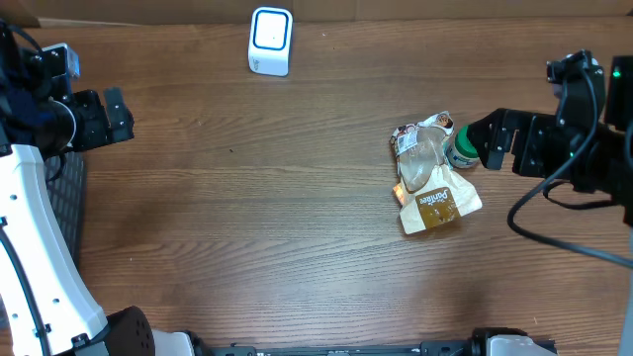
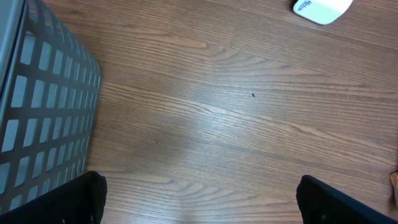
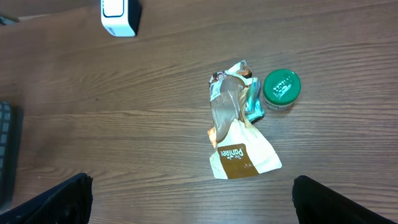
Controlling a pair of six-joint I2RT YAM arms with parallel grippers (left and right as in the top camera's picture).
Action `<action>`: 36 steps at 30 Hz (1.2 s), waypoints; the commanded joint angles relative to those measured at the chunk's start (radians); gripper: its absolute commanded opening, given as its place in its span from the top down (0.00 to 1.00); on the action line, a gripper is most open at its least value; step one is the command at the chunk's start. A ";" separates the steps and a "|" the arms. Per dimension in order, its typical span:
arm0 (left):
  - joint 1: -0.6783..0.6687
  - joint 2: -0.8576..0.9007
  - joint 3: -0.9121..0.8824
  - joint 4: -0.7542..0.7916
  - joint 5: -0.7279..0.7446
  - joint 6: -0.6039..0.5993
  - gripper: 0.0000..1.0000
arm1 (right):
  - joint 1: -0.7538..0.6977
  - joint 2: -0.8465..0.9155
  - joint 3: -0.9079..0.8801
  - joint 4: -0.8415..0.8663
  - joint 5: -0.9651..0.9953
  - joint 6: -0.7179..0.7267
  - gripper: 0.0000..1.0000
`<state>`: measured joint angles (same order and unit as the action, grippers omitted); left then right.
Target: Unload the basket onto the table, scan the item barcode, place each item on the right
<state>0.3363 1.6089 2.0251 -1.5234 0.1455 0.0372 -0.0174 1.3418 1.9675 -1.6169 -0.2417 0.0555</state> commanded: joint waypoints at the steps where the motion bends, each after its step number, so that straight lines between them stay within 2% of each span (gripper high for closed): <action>1: 0.003 0.001 0.012 0.002 0.003 0.023 0.00 | 0.003 -0.018 0.009 0.002 -0.014 0.001 0.00; 10: 0.003 0.001 0.012 0.002 0.003 0.023 0.00 | 0.003 -0.004 0.003 0.013 -0.014 0.000 0.00; 13: 0.003 0.001 0.012 0.002 0.003 0.023 0.00 | 0.008 -0.067 -0.066 0.146 0.069 -0.003 0.00; 16: 0.003 0.001 0.012 0.002 0.003 0.023 0.00 | 0.009 -0.208 -0.256 0.418 0.103 -0.003 0.00; 17: 0.003 0.001 0.012 0.002 0.003 0.023 0.00 | 0.009 -0.288 -0.373 0.558 0.103 -0.003 0.00; 20: 0.003 0.001 0.012 0.002 0.003 0.023 0.00 | 0.009 -0.462 -0.623 0.824 0.109 -0.003 0.00; 25: 0.003 0.001 0.012 0.002 0.003 0.023 0.00 | 0.009 -0.730 -1.009 1.160 0.129 -0.003 0.00; 30: 0.003 0.001 0.012 0.002 0.003 0.023 0.00 | 0.009 -0.880 -1.276 1.390 0.129 -0.003 0.00; 31: 0.003 0.001 0.012 0.002 0.003 0.023 0.00 | 0.009 -0.945 -1.395 1.508 0.129 -0.003 0.00; 34: 0.003 0.001 0.012 0.002 0.003 0.023 0.00 | 0.010 -1.068 -1.608 1.690 0.129 -0.003 0.00; 36: 0.003 0.001 0.012 0.002 0.003 0.023 0.01 | 0.010 -1.114 -1.682 1.733 0.129 -0.003 0.00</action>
<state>0.3363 1.6089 2.0251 -1.5230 0.1459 0.0372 -0.0120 0.2798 0.3641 0.0898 -0.1226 0.0521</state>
